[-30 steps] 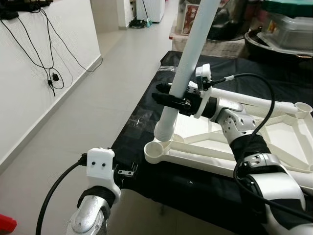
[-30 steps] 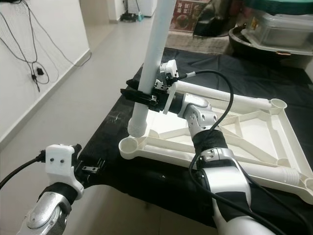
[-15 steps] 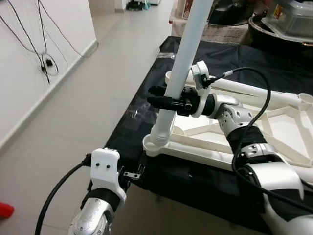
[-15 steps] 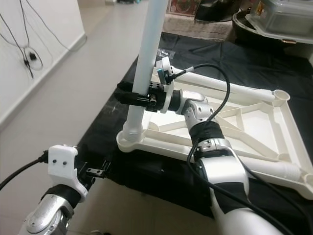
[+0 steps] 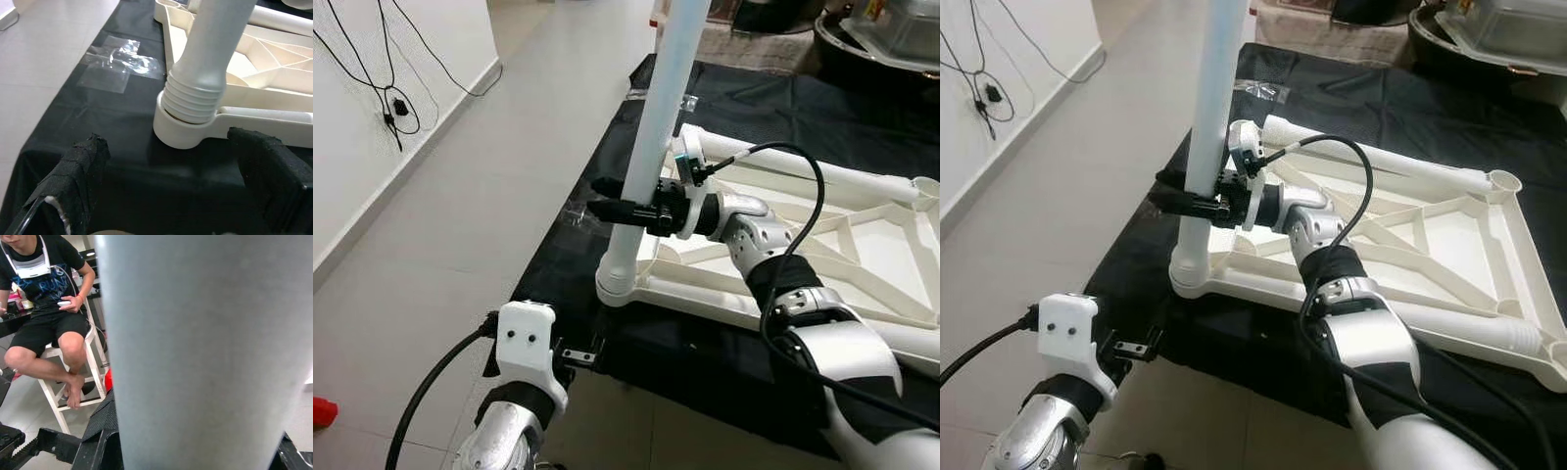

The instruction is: Building children table

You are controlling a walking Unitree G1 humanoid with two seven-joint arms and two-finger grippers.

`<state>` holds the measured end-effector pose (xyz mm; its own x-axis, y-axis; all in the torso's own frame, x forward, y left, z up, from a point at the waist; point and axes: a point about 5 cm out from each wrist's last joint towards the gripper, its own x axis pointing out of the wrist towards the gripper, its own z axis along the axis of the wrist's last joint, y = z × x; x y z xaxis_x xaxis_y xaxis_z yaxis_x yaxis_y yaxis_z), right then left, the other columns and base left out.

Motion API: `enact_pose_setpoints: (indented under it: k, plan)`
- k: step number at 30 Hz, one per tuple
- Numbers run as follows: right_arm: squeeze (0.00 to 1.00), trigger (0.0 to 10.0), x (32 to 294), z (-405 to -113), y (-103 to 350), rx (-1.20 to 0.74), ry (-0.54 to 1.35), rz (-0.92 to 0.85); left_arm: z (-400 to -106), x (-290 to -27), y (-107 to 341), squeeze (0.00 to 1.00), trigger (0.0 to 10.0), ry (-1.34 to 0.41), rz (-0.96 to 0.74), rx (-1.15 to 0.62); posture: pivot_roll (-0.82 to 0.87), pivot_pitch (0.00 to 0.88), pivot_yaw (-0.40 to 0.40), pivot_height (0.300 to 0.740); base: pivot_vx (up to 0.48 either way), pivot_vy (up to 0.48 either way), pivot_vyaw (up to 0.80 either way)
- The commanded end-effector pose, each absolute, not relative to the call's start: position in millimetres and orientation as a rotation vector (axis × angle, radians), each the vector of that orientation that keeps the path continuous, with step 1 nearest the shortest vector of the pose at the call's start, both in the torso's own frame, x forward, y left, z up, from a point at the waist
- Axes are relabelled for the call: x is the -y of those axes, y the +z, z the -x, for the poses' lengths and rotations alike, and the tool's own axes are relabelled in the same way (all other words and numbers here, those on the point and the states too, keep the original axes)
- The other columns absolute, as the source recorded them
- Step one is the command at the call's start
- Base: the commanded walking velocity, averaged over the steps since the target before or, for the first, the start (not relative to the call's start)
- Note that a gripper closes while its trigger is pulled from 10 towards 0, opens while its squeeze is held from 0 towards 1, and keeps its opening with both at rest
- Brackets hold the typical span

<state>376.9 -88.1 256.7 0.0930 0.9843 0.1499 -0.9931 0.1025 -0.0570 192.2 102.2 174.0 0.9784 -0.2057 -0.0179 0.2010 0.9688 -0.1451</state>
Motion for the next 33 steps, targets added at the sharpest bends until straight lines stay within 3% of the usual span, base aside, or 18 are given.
enact_pose_setpoints:
  k: [1, 9, 15, 33]
  plan:
    - [0.0, 10.0, 85.7, -376.9, 255.0, 0.171, 1.475, -0.069, -189.0, -102.3, 172.7, 0.0, 10.0, -0.199, 0.144, -0.049, 0.14, 0.232, -0.097, 0.74, 0.0, 0.0, 0.0]
    - [0.0, 10.0, 85.6, -372.9, 251.3, 0.178, 1.534, -0.021, -188.0, -102.6, 172.2, 0.0, 10.0, -0.194, 0.142, -0.052, 0.14, 0.225, -0.102, 0.74, 0.0, 0.0, 0.0]
    - [0.0, 10.0, 79.9, -366.4, 236.9, 0.117, 1.611, 0.121, -189.6, -100.7, 172.7, 0.0, 10.0, -0.196, 0.141, -0.049, 0.14, 0.212, -0.101, 0.74, 0.0, 0.0, 0.0]
    - [0.0, 10.0, 70.6, -366.5, 224.7, 0.055, 1.585, 0.232, -191.0, -101.4, 172.6, 0.0, 10.0, -0.194, 0.139, -0.042, 0.14, 0.194, -0.103, 0.74, 0.0, 0.0, 0.0]
